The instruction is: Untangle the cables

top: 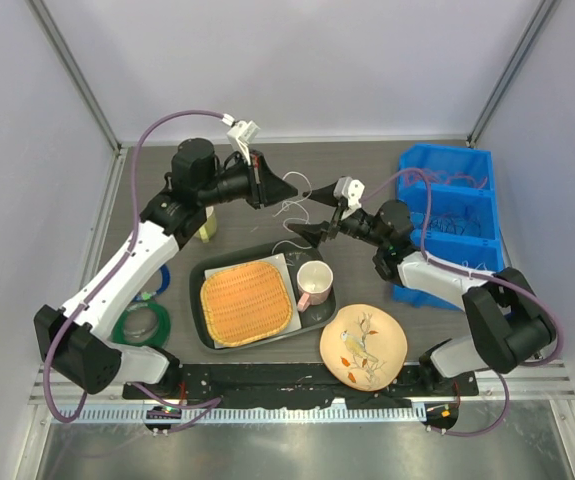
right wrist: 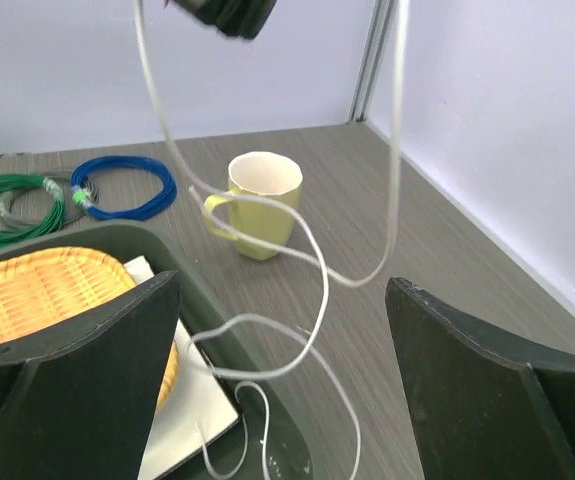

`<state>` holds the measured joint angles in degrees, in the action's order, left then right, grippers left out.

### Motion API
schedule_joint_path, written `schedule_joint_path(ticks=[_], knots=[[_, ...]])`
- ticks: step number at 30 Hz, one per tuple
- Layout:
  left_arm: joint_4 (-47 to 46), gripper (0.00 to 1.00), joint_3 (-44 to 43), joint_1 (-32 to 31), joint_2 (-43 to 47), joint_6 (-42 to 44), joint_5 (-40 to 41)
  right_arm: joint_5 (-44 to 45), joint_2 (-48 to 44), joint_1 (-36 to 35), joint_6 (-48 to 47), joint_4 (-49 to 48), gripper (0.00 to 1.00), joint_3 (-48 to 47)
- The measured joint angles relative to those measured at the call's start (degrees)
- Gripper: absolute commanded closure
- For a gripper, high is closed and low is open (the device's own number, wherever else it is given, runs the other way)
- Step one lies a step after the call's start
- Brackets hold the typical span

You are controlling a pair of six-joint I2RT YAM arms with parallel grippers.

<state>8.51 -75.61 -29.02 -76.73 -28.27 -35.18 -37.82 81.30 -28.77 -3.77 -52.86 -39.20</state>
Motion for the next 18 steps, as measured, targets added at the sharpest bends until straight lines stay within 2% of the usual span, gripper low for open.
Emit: schedule_joint_path(ticks=[4, 7, 9, 10, 11, 12, 13, 14, 15, 16, 18], knots=[[-0.11, 1.00, 0.66, -0.33, 0.00, -0.83, -1.66, 0.26, 2.29, 0.00, 2.49, -4.20, 0.12, -1.05], [-0.26, 1.00, 1.07, -0.68, 0.00, -1.42, -2.47, 0.46, 4.52, 0.00, 3.93, -5.29, 0.16, -3.54], [-0.57, 1.00, 1.33, -0.90, 0.00, -1.57, -2.67, 0.33, 5.62, 0.00, 4.68, -5.46, 0.35, -5.03], [-0.68, 1.00, 1.42, -0.92, 0.00, -1.62, -2.78, 0.09, 6.01, 0.00, 5.14, -5.53, 0.49, -5.62], [-0.85, 1.00, 1.53, -0.94, 0.00, -1.62, -2.93, -0.15, 6.23, 0.00, 5.62, -5.55, 0.93, -6.08], [-1.01, 0.99, 1.62, -0.94, 0.00, -1.62, -2.97, -0.44, 6.38, 0.02, 6.03, -5.60, 0.99, -6.38], [-1.01, 0.95, 1.64, -0.94, 0.00, -1.62, -2.97, -0.66, 6.45, 0.00, 6.58, -5.57, 0.99, -6.51], [-1.01, 0.88, 1.68, -0.94, 0.00, -1.62, -2.89, -0.72, 6.45, 0.00, 7.06, -5.35, 0.99, -6.54], [-1.01, 0.52, 1.73, -0.94, 0.00, -1.57, -2.73, -0.76, 6.43, 0.00, 7.48, -5.07, 0.99, -6.54], [-1.01, 0.30, 1.75, -0.94, 0.00, -1.44, -2.56, -0.55, 6.32, 0.00, 7.96, -4.76, 0.99, -6.54], [-1.20, 0.00, 2.12, -0.94, 0.17, -1.40, -2.16, 0.96, 5.35, 0.00, 9.44, -2.75, 0.99, -6.40]])
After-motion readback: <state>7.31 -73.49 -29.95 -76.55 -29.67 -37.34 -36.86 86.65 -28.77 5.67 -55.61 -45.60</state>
